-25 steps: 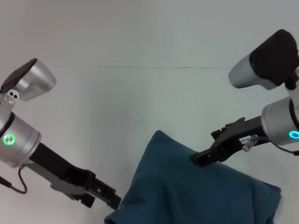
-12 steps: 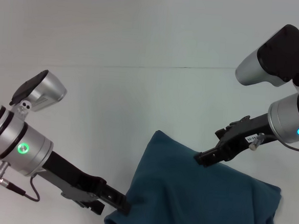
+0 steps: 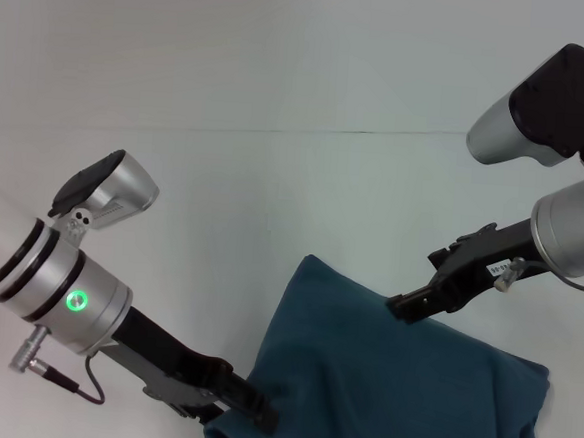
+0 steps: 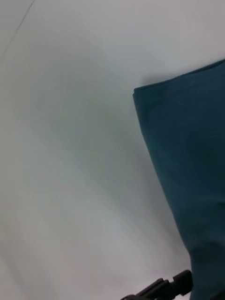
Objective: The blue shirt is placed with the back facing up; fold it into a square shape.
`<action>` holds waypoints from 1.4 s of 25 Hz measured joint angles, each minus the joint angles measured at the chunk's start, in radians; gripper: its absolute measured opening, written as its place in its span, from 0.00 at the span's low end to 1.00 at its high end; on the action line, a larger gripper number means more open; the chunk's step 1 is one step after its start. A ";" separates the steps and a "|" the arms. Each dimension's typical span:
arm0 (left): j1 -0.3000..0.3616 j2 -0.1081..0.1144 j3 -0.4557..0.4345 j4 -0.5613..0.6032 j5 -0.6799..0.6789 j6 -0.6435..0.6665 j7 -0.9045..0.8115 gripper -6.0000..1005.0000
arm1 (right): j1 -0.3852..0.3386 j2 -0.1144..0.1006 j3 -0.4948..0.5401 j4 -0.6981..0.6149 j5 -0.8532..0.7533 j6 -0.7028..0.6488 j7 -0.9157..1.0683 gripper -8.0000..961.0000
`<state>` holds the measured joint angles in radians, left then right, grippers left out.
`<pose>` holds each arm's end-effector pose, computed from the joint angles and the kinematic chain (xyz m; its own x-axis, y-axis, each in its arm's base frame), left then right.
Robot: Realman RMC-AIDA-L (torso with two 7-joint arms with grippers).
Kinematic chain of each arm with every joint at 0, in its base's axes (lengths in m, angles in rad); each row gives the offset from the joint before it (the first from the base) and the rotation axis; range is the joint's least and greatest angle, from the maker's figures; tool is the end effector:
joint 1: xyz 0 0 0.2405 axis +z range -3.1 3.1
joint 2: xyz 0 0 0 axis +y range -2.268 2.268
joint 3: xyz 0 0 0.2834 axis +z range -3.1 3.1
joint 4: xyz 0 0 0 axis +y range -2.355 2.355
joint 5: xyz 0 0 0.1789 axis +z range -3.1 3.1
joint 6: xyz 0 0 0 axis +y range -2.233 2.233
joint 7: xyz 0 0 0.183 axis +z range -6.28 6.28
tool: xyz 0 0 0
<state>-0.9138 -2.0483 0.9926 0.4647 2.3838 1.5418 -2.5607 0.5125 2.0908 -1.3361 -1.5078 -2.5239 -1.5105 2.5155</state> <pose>-0.2098 0.3349 -0.1039 0.3166 0.9287 -0.1930 0.9469 -0.3215 0.0065 0.2114 0.3482 -0.0330 0.8009 -0.5968 0.0489 -0.5157 -0.7289 -0.4503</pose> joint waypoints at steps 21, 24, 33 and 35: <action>-0.017 -0.021 0.055 0.003 0.000 -0.011 0.010 0.50 | 0.000 0.002 0.002 0.000 -0.050 0.001 0.014 0.95; -0.017 -0.022 0.055 0.003 0.000 -0.013 0.013 0.44 | 0.000 0.001 0.007 0.002 -0.051 0.000 0.021 0.95; -0.017 -0.036 0.045 0.004 -0.007 -0.022 0.035 0.16 | 0.000 0.000 0.031 0.004 -0.061 0.002 0.028 0.94; -0.016 -0.035 0.036 0.005 -0.008 -0.023 0.039 0.05 | 0.000 0.000 0.031 0.007 -0.061 0.003 0.028 0.94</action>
<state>-0.9303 -2.0829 1.0286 0.4698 2.3756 1.5184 -2.5221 0.5127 2.0907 -1.3048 -1.5012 -2.5848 -1.5078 2.5433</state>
